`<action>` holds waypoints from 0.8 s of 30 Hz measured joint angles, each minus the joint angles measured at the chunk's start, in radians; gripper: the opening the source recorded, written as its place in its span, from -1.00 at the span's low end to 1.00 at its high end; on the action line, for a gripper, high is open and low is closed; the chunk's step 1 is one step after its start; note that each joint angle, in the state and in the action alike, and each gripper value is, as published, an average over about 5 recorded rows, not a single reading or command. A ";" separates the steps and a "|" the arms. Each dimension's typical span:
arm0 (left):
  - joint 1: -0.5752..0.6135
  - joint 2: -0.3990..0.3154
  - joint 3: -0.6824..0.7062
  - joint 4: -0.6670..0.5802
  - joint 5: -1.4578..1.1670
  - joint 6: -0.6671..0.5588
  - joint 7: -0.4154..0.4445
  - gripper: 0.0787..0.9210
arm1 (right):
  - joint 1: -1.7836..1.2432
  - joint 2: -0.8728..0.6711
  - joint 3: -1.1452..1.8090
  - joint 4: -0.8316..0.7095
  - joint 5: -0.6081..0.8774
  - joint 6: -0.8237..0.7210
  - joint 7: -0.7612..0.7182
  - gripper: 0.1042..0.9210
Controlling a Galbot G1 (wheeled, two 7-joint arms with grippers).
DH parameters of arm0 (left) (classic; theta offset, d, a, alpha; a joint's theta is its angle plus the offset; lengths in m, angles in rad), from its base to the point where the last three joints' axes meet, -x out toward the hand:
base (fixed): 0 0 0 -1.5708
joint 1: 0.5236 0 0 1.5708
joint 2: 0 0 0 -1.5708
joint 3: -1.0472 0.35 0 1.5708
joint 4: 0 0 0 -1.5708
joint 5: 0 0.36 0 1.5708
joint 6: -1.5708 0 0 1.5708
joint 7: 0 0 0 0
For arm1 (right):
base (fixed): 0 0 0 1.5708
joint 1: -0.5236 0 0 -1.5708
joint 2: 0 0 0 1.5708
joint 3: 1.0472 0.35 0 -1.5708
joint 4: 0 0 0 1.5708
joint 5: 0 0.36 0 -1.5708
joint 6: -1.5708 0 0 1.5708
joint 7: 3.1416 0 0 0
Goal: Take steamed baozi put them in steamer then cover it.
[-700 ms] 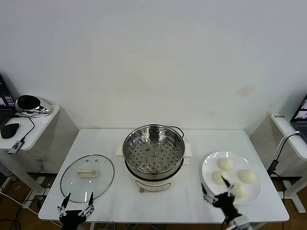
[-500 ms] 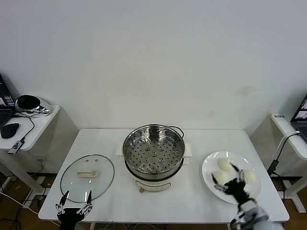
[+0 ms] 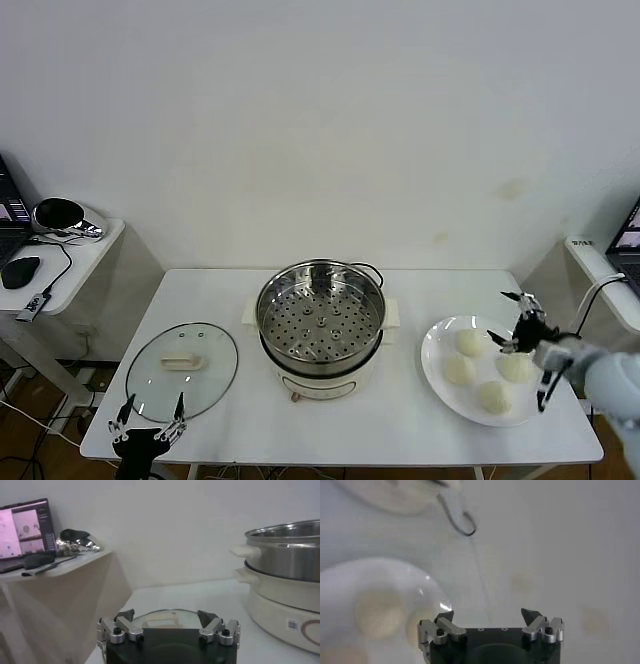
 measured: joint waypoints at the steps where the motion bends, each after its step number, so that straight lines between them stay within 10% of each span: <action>1: -0.001 0.000 -0.002 0.000 0.000 0.001 -0.001 0.77 | 0.044 -0.008 -0.044 -0.021 0.002 0.002 -0.027 0.76; 24: -0.020 0.005 -0.040 -0.004 0.004 0.024 -0.009 0.77 | 0.619 0.091 -0.708 -0.411 -0.003 0.029 -0.269 0.76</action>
